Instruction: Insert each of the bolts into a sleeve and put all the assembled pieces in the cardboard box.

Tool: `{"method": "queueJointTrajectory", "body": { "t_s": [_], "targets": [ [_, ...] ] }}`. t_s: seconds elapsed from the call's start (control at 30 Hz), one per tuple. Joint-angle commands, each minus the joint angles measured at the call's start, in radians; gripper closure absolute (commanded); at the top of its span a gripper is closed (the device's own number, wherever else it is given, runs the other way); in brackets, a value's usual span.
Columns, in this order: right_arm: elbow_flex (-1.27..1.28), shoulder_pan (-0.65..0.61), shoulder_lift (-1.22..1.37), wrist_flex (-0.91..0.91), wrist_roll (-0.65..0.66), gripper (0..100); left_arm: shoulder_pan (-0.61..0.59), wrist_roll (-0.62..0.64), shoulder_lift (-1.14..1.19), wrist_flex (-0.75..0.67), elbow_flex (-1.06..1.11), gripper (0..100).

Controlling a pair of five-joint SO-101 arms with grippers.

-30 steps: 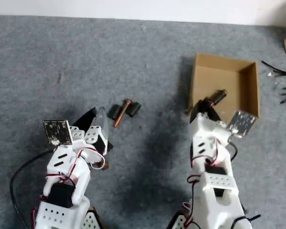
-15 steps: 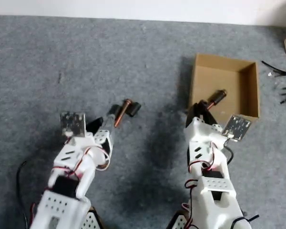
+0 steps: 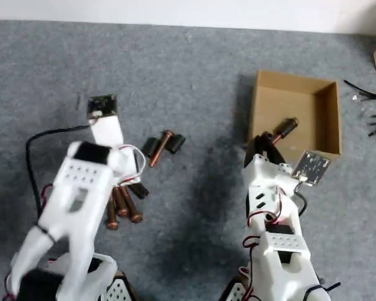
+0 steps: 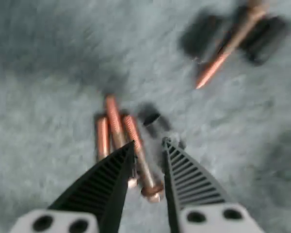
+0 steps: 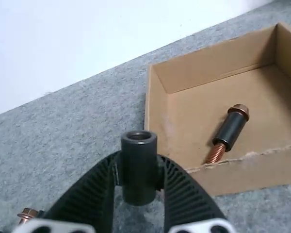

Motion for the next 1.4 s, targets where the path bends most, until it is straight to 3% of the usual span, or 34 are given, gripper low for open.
{"method": "queueJointTrajectory", "body": {
  "t_s": [0.0,0.23,0.5,0.63,0.8,1.23,1.37],
  "targets": [
    [-0.008,-0.005,-0.004,-0.028,-0.008,99.4,-0.005,0.005,0.059,0.063,-0.065,91],
    [-0.008,-0.005,-0.004,-0.028,-0.008,99.4,-0.005,0.011,0.070,0.069,-0.019,91],
    [-0.008,-0.004,-0.004,-0.028,-0.008,99.4,0.056,0.012,0.070,-0.135,0.142,91],
    [-0.008,-0.002,-0.004,-0.028,-0.008,99.4,0.110,0.014,0.071,-0.137,0.154,91],
    [-0.008,-0.002,-0.004,-0.028,-0.008,99.4,0.108,0.101,0.071,-0.138,0.179,91],
    [-0.007,-0.001,-0.004,-0.028,-0.008,99.4,0.111,0.104,0.071,-0.140,0.237,91],
    [-0.007,-0.001,-0.004,-0.028,-0.008,99.4,0.108,0.109,0.071,-0.216,0.277,91]
  ]
}}
